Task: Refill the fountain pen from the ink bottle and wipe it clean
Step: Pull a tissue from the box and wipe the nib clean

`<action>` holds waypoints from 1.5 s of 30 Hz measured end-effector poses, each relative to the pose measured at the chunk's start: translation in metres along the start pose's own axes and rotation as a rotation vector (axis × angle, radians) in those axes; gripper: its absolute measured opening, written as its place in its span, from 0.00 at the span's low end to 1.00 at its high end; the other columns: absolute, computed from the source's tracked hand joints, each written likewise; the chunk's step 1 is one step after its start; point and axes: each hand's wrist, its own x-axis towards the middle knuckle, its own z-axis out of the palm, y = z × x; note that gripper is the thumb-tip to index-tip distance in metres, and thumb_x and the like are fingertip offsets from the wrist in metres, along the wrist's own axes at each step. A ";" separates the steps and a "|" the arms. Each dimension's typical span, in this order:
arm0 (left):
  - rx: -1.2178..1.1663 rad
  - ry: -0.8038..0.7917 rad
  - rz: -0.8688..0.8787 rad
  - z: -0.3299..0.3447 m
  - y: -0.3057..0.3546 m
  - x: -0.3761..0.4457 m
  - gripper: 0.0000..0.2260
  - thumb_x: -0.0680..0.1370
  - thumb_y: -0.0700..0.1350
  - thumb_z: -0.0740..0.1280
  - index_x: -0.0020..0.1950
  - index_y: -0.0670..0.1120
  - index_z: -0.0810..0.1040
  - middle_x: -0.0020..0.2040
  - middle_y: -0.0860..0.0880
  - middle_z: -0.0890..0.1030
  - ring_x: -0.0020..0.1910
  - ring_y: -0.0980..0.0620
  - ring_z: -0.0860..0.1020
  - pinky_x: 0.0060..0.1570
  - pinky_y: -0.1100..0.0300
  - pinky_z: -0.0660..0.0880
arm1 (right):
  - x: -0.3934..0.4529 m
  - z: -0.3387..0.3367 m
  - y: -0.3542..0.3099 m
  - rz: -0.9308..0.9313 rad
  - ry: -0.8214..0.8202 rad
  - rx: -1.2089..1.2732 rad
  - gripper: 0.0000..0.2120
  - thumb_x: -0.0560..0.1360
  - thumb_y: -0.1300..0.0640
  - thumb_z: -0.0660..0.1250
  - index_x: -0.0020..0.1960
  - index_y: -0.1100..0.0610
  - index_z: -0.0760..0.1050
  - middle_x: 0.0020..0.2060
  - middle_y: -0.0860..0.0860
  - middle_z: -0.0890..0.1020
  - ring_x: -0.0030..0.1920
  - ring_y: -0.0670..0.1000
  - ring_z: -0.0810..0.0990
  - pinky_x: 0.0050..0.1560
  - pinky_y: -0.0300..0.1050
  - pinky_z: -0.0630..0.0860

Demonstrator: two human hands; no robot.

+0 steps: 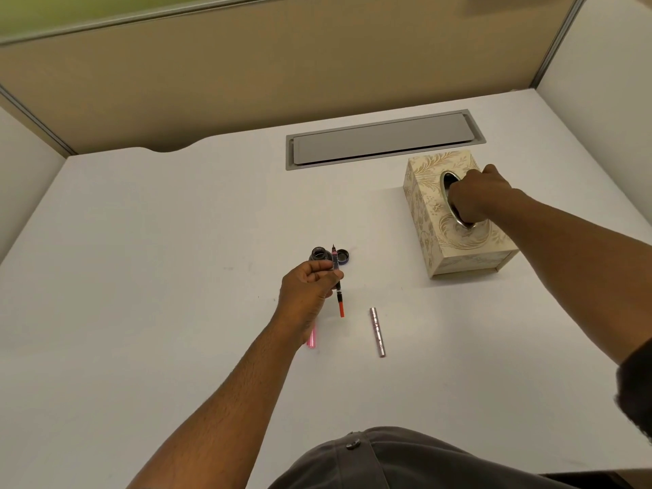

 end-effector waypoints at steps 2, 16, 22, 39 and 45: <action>0.000 -0.001 0.000 0.000 0.000 0.000 0.12 0.72 0.41 0.74 0.54 0.45 0.80 0.47 0.49 0.85 0.48 0.51 0.83 0.47 0.60 0.77 | 0.000 -0.001 0.000 -0.002 -0.001 0.006 0.15 0.74 0.56 0.67 0.60 0.57 0.74 0.54 0.55 0.79 0.59 0.55 0.74 0.63 0.52 0.64; 0.004 0.000 -0.004 -0.001 -0.002 -0.001 0.13 0.71 0.42 0.75 0.55 0.46 0.80 0.48 0.49 0.85 0.49 0.51 0.83 0.48 0.60 0.77 | 0.000 -0.001 0.007 -0.066 0.008 0.046 0.15 0.76 0.59 0.62 0.62 0.55 0.74 0.56 0.54 0.79 0.58 0.55 0.73 0.61 0.53 0.66; 0.001 -0.006 -0.009 0.003 0.000 -0.004 0.13 0.72 0.41 0.74 0.55 0.46 0.80 0.48 0.49 0.85 0.50 0.51 0.82 0.47 0.61 0.77 | 0.001 0.004 0.004 -0.042 0.028 0.001 0.14 0.75 0.56 0.65 0.60 0.55 0.74 0.54 0.54 0.79 0.57 0.54 0.73 0.61 0.53 0.65; -0.015 -0.023 0.001 0.008 0.008 -0.006 0.12 0.72 0.41 0.74 0.54 0.46 0.80 0.49 0.48 0.85 0.49 0.52 0.82 0.44 0.62 0.76 | 0.003 0.010 0.003 -0.023 0.045 -0.057 0.14 0.75 0.54 0.64 0.59 0.56 0.75 0.54 0.53 0.79 0.58 0.53 0.72 0.60 0.51 0.65; -0.020 -0.010 -0.004 0.006 0.007 -0.006 0.11 0.72 0.41 0.74 0.54 0.46 0.80 0.48 0.48 0.85 0.50 0.51 0.82 0.46 0.62 0.77 | 0.006 0.011 0.007 -0.059 0.034 -0.007 0.14 0.75 0.54 0.63 0.59 0.56 0.75 0.54 0.54 0.78 0.59 0.54 0.71 0.61 0.53 0.64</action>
